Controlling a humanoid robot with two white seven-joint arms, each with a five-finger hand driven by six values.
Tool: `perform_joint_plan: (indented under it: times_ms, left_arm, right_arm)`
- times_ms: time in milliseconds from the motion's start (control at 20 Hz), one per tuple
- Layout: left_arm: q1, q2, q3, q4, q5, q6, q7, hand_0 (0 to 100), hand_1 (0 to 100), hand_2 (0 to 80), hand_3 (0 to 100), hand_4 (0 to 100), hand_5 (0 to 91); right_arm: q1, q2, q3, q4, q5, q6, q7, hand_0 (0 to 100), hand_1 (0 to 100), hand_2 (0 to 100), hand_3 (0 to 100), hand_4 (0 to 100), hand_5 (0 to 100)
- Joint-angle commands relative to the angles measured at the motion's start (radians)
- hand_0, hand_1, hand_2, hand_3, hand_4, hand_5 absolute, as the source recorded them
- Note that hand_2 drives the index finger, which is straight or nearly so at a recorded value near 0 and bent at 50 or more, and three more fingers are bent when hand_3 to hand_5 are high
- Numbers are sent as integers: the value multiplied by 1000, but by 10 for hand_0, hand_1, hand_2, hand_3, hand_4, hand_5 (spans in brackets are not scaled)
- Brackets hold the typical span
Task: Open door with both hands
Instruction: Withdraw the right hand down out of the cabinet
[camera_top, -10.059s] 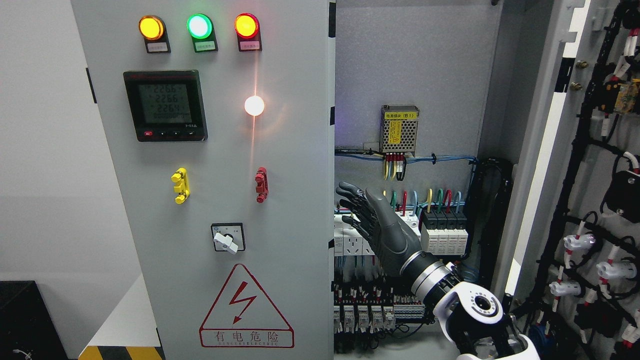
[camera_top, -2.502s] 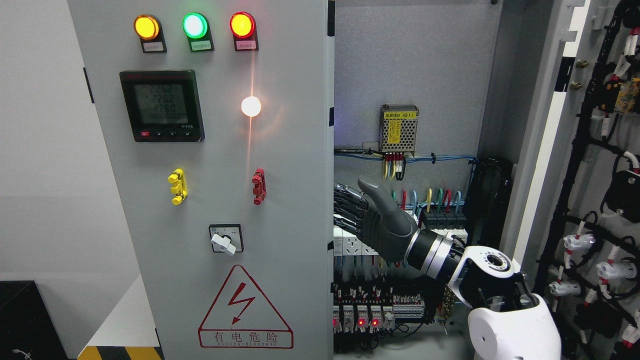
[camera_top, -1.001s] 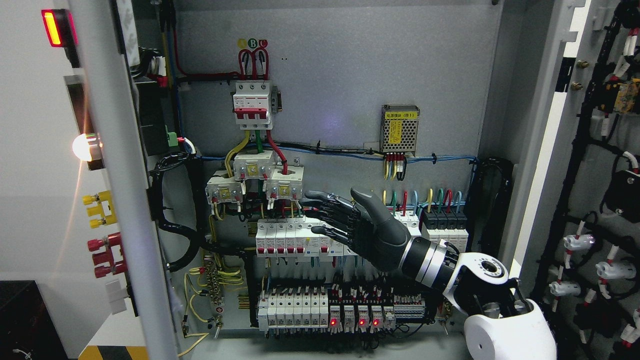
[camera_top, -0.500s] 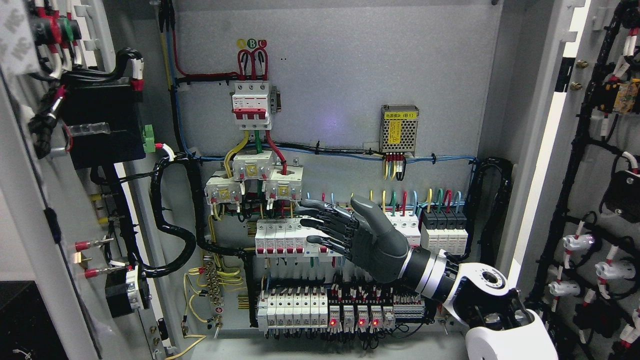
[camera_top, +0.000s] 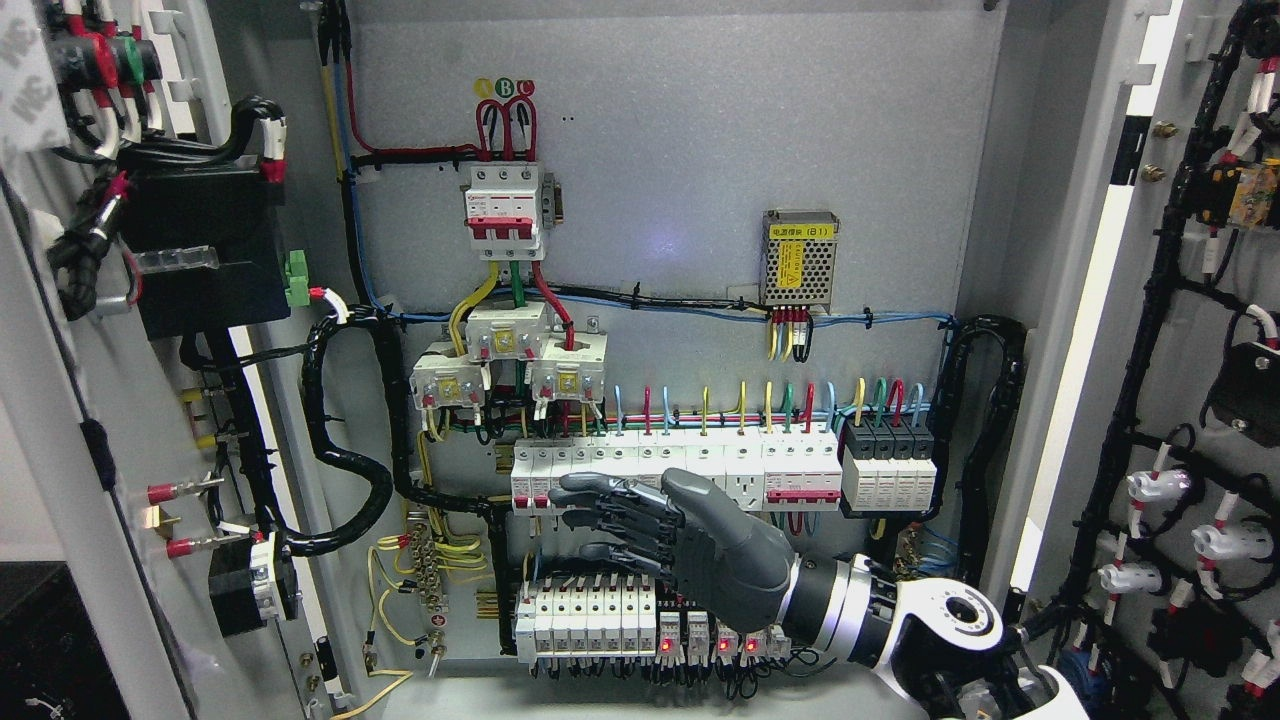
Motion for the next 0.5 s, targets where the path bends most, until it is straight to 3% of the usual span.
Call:
perform_joint_plan:
  times_ms: [0, 300, 450]
  left_arm:
    - [-28, 0, -25, 0, 0, -1, 0, 0, 0, 0, 0, 0, 0]
    - [-28, 0, -25, 0, 0, -1, 0, 0, 0, 0, 0, 0, 0]
    - [-28, 0, -25, 0, 0, -1, 0, 0, 0, 0, 0, 0, 0]
  right_arm:
    - [83, -17, 140, -137, -1, -1, -1, 191, 0, 0, 0, 0, 0]
    - [153, -17, 238, -192, 2, -14, -4, 191, 0, 0, 0, 0, 0]
    - [176, -15, 261, -212, 7, -17, -6, 191, 0, 0, 0, 0, 0]
